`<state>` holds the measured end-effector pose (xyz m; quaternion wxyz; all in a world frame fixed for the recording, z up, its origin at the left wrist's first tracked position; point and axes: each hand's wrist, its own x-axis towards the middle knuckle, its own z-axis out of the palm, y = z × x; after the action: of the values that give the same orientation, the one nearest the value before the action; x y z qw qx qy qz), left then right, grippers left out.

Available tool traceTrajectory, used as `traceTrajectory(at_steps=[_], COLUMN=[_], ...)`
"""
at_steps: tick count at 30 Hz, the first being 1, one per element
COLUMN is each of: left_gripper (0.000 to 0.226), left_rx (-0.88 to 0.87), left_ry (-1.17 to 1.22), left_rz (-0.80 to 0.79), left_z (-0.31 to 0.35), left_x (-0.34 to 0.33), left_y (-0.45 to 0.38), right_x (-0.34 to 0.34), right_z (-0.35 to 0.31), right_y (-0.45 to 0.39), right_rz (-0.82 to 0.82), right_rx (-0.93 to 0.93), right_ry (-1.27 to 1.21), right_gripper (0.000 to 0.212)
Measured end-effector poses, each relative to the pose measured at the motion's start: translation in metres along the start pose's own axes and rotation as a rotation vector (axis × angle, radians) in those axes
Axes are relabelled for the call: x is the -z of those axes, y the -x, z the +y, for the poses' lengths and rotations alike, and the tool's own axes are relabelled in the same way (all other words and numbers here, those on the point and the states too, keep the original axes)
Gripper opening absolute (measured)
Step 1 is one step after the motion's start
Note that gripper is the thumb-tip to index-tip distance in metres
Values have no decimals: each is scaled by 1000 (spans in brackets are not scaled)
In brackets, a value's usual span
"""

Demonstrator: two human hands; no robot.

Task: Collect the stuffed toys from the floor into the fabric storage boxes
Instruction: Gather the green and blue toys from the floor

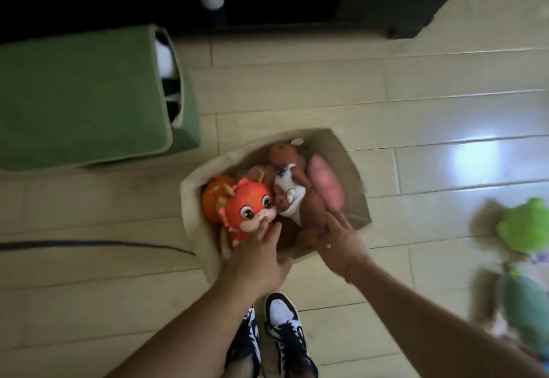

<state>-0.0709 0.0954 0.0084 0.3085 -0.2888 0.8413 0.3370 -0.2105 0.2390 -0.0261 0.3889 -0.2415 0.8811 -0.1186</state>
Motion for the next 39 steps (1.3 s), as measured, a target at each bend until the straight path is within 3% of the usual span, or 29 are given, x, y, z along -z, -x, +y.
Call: traceTrajectory(at_steps=[3,6,7,13,16,18,26,33,39], left_gripper=[86,123,125,72,83,96,103,119,101], left_rx=[-16,-134,-164,-269,-221,-254,-360,-371,-418], left_ry=[-17,87,135,399,425,378,-53,-86,-86], left_rz=[-48,-139,-161,-207,-289,-322,-439,-539,-483], left_z=[37,86,104,229,283,314,427,482,536], left_x=[18,17,9,-52,-91,-114,-172,-189,-181], left_y=[25,32,30,-2,-3,-3,-5,-44,-122], right_x=[17,41,46,48,57,68,138,186,192], right_z=[7,20,31,133,184,217,359,412,453], right_y=[66,119,135,181,199,208,233,235,185], right_rz=[101,209,250,359,417,469,611,583,420], right_rx=[-100,-258,-316,-495,-538,-577,-778,-881,-907], right_ry=[-70,-249,-309,-554,-618,-666,-658,-674,-678], right_gripper=[75,79,80,82,83,84,82,78,82])
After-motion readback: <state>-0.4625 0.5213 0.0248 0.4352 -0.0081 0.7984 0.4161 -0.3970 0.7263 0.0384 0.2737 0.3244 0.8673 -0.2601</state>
